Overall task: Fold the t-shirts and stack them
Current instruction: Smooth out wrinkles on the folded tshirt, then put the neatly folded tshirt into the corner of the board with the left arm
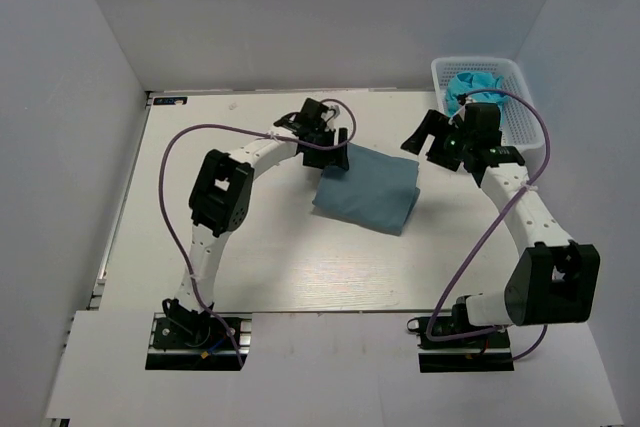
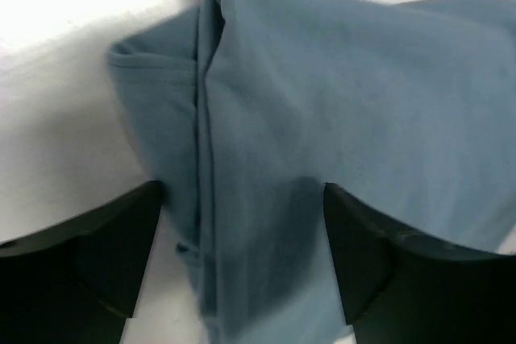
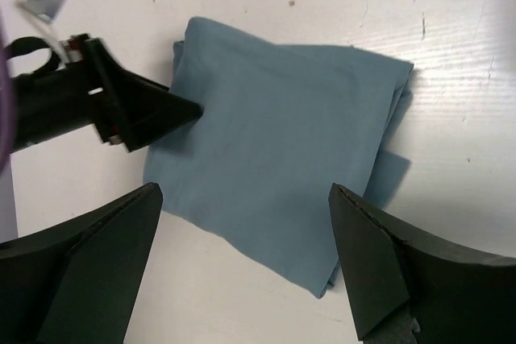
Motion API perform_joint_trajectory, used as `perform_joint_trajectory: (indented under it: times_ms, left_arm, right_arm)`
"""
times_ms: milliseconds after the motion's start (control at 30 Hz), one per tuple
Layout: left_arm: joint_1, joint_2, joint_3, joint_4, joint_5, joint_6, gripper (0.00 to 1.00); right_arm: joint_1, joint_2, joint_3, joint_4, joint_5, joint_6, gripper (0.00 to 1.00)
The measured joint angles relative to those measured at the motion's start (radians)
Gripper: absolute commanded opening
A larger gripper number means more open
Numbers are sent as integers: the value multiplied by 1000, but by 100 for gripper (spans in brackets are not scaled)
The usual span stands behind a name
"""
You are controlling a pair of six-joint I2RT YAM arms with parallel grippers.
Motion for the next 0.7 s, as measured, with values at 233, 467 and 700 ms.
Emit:
perform_joint_trajectory:
  times_ms: [233, 467, 700]
  left_arm:
    - [-45, 81, 76, -72, -83, 29, 26]
    - [-60, 55, 41, -79, -182, 43, 0]
    - [-18, 31, 51, -171, -459, 116, 0]
  right_arm:
    - [-1, -62, -47, -26, -11, 0, 90]
    - [-1, -108, -47, -25, -8, 0, 90]
    - [-1, -92, -47, -25, -1, 4, 90]
